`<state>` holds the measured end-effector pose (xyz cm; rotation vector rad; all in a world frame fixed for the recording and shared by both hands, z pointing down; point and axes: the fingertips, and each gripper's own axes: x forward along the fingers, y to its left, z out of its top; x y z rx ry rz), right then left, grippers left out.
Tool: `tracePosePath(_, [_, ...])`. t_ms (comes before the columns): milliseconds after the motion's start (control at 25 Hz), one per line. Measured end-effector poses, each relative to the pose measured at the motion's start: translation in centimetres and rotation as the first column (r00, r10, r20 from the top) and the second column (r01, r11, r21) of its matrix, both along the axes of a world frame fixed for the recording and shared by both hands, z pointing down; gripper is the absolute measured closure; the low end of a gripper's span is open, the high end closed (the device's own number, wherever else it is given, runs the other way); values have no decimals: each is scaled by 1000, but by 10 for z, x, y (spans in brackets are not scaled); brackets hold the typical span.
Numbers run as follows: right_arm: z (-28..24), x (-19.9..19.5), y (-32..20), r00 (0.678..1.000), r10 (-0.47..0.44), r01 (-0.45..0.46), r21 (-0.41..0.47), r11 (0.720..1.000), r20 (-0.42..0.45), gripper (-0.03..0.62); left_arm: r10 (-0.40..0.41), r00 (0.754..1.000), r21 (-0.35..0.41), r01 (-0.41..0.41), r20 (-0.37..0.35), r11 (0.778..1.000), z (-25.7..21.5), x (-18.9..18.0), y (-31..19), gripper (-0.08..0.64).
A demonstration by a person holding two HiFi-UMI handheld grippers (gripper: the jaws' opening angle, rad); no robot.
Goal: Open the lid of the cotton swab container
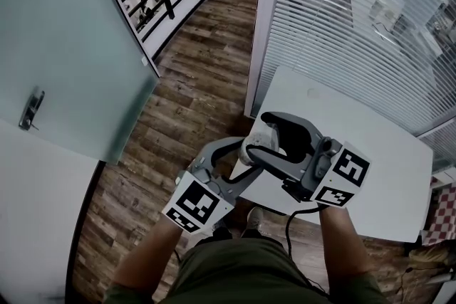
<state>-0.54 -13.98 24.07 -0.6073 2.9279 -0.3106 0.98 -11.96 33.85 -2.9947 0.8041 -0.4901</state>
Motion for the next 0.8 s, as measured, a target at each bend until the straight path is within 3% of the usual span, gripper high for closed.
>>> tracePosePath(200, [-3, 4, -1, 1000, 14, -14, 15, 1000, 11, 314, -1, 999, -22, 0, -43, 1000, -1, 6, -1, 318])
tracePosePath(520, [-7, 13, -2, 996, 88, -87, 74, 993, -9, 314, -9, 998, -16, 8, -66, 1000, -5, 9, -4, 319])
tracePosePath(800, [-5, 22, -6, 995, 104, -104, 64, 993, -2, 314, -12, 998, 2, 12, -60, 1000, -4, 11, -7, 321])
